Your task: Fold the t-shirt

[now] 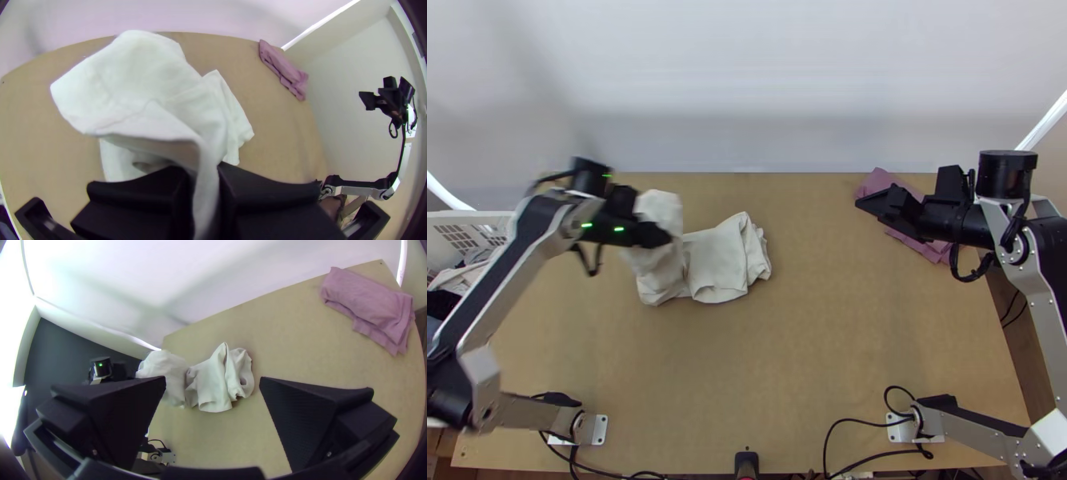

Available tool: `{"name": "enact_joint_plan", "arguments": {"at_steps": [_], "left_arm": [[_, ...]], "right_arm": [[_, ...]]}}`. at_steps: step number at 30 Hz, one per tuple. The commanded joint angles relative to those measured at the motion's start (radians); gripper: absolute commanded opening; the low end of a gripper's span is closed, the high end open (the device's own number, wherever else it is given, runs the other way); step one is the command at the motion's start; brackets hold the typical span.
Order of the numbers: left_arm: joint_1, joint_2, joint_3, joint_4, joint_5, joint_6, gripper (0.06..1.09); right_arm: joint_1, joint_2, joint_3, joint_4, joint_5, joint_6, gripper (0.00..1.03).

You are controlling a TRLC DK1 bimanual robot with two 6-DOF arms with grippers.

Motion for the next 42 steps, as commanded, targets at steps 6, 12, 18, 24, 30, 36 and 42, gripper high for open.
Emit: {"name": "enact_joint_plan", "arguments": {"at_steps": [6, 12, 18, 24, 30, 36, 42], "left_arm": [[-0.118, 0.24, 0.146, 0.036, -0.041, -0.08, 0.1], [-0.167, 0.375, 0.263, 0.028, -0.09, -0.1, 0.1], [-0.248, 0.479, 0.427, -0.036, -0.09, -0.109, 1.05], [-0.268, 0.471, 0.596, -0.036, -0.09, -0.157, 1.04], [-0.225, 0.433, 0.649, -0.039, -0.09, -0.157, 1.04], [-0.114, 0.39, 0.651, -0.117, -0.082, -0.143, 1.04], [-0.001, 0.275, 0.651, -0.151, -0.083, -0.106, 1.04]], "right_arm": [[-0.008, -0.046, -0.023, 0.007, -0.007, -0.007, 0.98], [-0.008, -0.061, -0.042, 0.007, -0.007, -0.007, 0.98], [-0.003, -0.072, -0.079, 0.008, -0.007, -0.007, 0.98], [0.029, -0.076, -0.194, 0.063, -0.004, -0.007, 0.98], [0.116, -0.046, -0.281, 0.135, 0.042, -0.007, 0.98], [0.205, 0.079, -0.275, 0.183, 0.068, -0.009, 0.98], [0.305, 0.27, -0.223, 0.206, 0.07, -0.009, 0.98]]}}
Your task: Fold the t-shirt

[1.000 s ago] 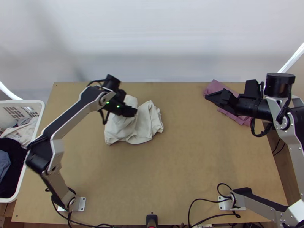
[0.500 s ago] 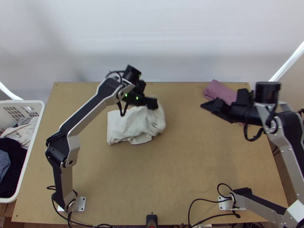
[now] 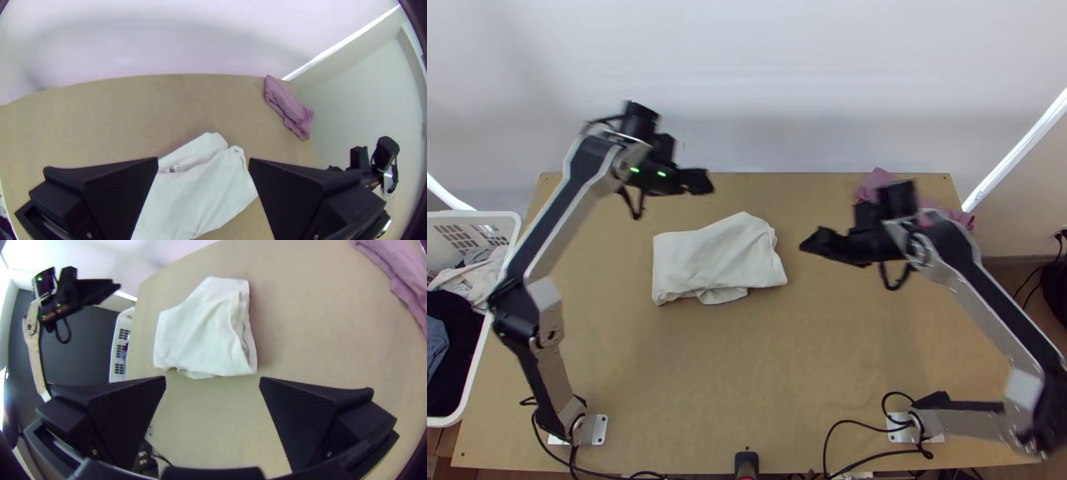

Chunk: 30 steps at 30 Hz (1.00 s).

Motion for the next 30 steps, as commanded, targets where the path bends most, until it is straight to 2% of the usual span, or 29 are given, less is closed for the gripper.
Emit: {"name": "enact_joint_plan", "arguments": {"at_steps": [1, 12, 22, 30], "left_arm": [[0.063, -0.125, 0.019, -0.03, 0.009, 0.026, 1.04], [0.307, -0.299, 0.022, -0.158, 0.004, 0.107, 1.04], [0.428, -0.378, -0.048, -0.183, 0.003, 0.156, 1.04], [0.465, -0.395, -0.05, -0.194, 0.0, 0.167, 1.04]], "right_arm": [[0.05, 0.119, 0.055, 0.008, 0.006, -0.007, 0.98], [0.164, 0.389, 0.248, 0.045, 0.184, -0.048, 0.98], [0.179, 0.53, 0.396, 0.07, 0.197, -0.084, 0.98], [0.171, 0.61, 0.432, 0.085, 0.25, -0.094, 0.98]]}}
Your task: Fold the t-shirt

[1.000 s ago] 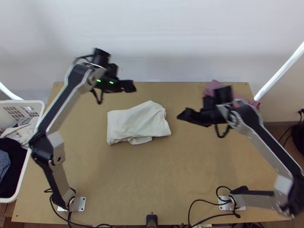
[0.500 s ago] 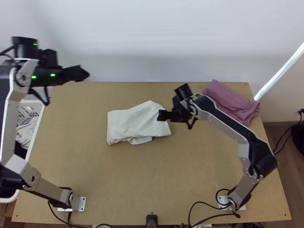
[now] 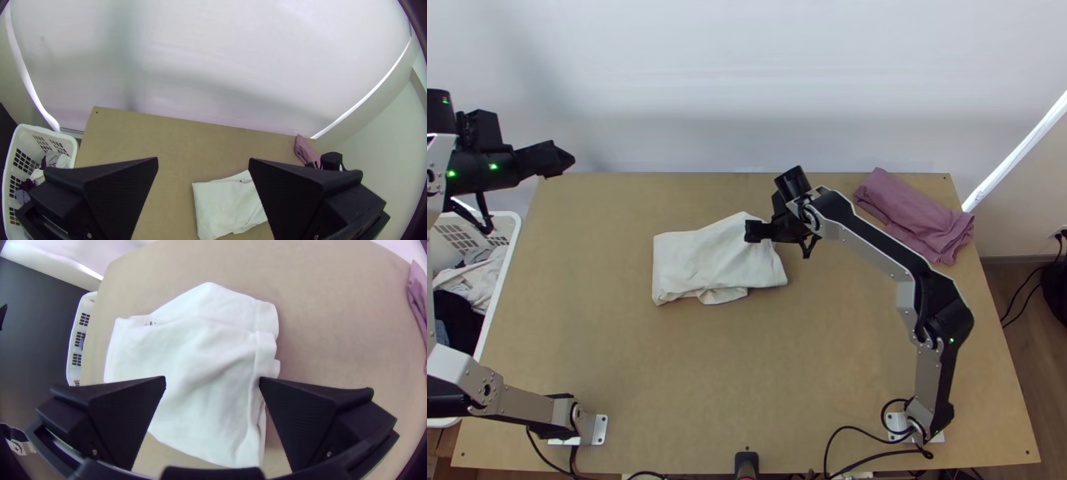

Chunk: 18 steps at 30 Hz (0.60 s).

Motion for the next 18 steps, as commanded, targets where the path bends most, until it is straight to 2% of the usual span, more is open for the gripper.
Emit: {"name": "enact_joint_plan", "arguments": {"at_steps": [1, 11, 18], "left_arm": [[0.012, -0.026, -0.013, -0.016, 0.0, 0.017, 1.04], [0.027, -0.024, -0.013, -0.03, -0.012, 0.031, 1.04], [0.027, -0.029, -0.012, -0.044, -0.025, 0.037, 1.04]], "right_arm": [[-0.004, 0.042, 0.009, 0.008, 0.027, -0.016, 0.98], [-0.065, 0.059, -0.058, 0.01, 0.018, -0.007, 0.98], [-0.111, 0.1, -0.081, 0.013, -0.186, 0.001, 0.98]]}}
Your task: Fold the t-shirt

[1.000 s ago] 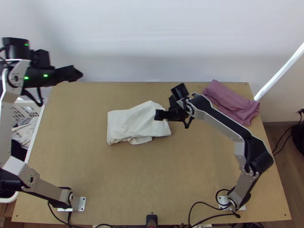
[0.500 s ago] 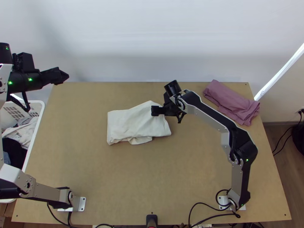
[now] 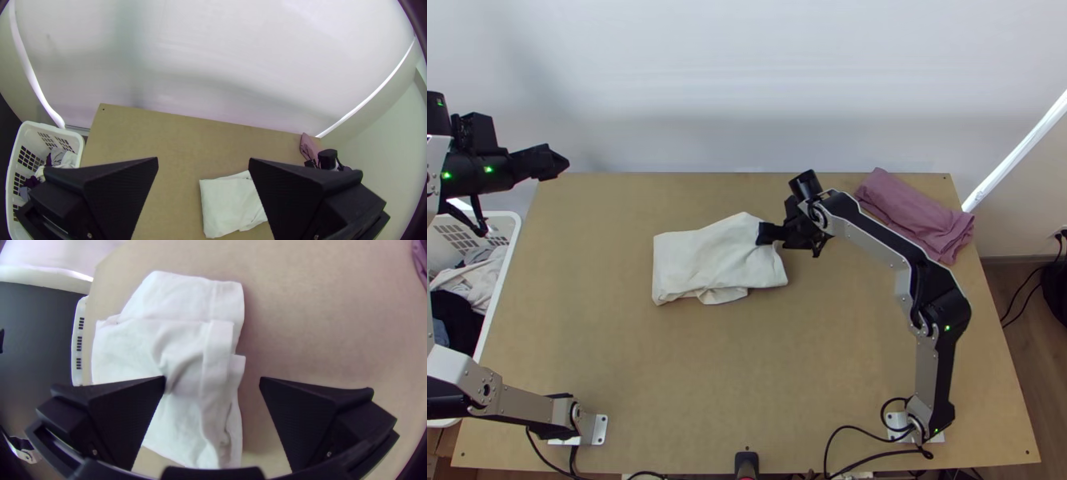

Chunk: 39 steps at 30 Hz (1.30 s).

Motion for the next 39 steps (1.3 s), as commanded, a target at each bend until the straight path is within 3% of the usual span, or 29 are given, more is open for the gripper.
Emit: {"name": "enact_joint_plan", "arguments": {"at_steps": [1, 5, 10, 25, 26, 28, 30, 31, 39], "left_arm": [[0.007, -0.028, -0.011, -0.019, -0.008, 0.019, 1.04], [0.01, -0.033, -0.011, -0.029, -0.011, 0.022, 1.04], [0.022, -0.042, -0.011, -0.037, -0.012, 0.031, 1.04], [0.052, -0.056, -0.011, -0.059, -0.012, 0.036, 1.04], [0.053, -0.057, -0.013, -0.06, -0.012, 0.036, 1.04], [0.058, -0.062, -0.014, -0.062, -0.012, 0.036, 1.04], [0.061, -0.071, -0.022, -0.063, -0.012, 0.036, 1.04], [0.061, -0.072, -0.027, -0.063, -0.012, 0.038, 1.04], [0.067, -0.08, -0.039, -0.062, -0.012, 0.042, 1.04]], "right_arm": [[-0.023, 0.051, -0.03, 0.003, -0.083, 0.004, 0.98], [-0.049, 0.092, -0.034, 0.027, -0.218, 0.005, 0.98], [-0.044, 0.134, -0.03, 0.07, -0.289, 0.005, 0.98], [0.146, 0.206, 0.18, 0.069, -0.309, 0.126, 0.98], [0.143, 0.198, 0.186, 0.058, -0.309, 0.13, 0.95], [0.13, 0.161, 0.183, 0.049, -0.309, 0.128, 0.7], [0.112, 0.112, 0.178, 0.049, -0.309, 0.105, 0.23], [0.098, 0.091, 0.174, 0.055, -0.309, 0.107, 0.06], [0.015, -0.07, 0.137, 0.05, -0.31, 0.107, 0.03]]}}
